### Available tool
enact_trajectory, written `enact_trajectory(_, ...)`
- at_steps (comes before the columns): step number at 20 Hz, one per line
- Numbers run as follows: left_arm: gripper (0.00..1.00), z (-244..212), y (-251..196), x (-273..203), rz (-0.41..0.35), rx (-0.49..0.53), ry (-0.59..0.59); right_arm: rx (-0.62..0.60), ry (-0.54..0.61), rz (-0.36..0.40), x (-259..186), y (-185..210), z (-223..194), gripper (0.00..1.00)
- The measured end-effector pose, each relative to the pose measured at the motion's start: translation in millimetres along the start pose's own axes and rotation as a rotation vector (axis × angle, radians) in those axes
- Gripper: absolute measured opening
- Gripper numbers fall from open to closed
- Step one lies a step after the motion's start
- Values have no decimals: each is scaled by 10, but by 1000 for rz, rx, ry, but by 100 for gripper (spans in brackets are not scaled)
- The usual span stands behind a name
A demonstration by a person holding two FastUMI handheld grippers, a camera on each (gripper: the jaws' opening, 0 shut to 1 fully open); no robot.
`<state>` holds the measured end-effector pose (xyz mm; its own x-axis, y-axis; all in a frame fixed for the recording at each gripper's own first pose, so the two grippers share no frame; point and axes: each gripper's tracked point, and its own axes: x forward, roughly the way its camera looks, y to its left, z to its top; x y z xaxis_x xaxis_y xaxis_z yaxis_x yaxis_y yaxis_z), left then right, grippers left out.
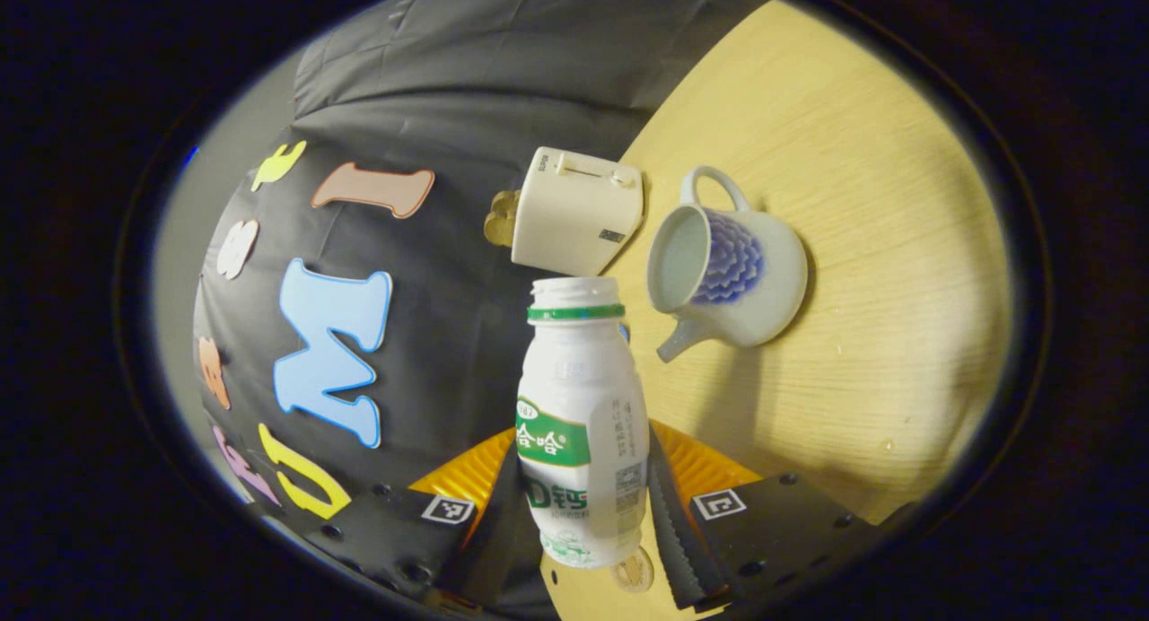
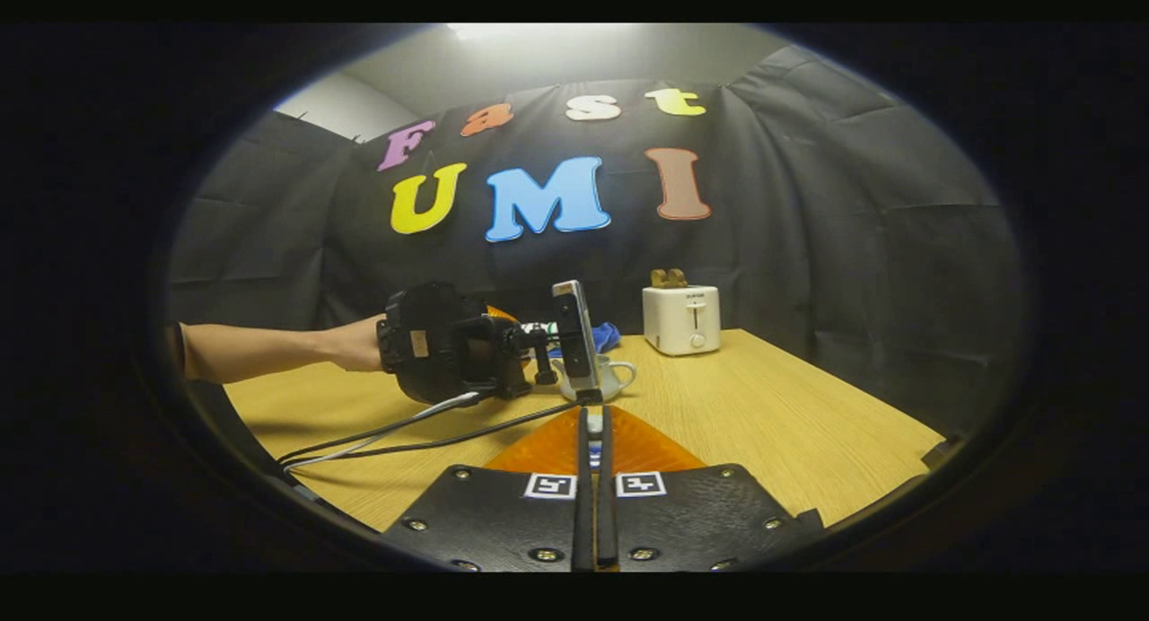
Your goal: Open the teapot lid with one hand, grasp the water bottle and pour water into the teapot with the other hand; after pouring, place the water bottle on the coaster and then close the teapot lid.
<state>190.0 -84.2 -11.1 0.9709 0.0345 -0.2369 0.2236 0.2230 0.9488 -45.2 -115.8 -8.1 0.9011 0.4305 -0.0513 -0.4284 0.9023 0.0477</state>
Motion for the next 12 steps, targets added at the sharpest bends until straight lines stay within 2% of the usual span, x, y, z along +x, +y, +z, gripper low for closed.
enact_trajectory(2,74,-11,17,7,12,48,13,5,4,4,4,14,-4,2)
enact_trajectory(3,77,-21,23,4,15,69,16,5,2,5,3,16,8,2)
enact_trajectory(4,74,-18,31,-5,16,81,17,3,0,4,0,13,5,2)
enact_trajectory(12,73,22,54,-44,23,183,19,0,1,3,0,1,8,2)
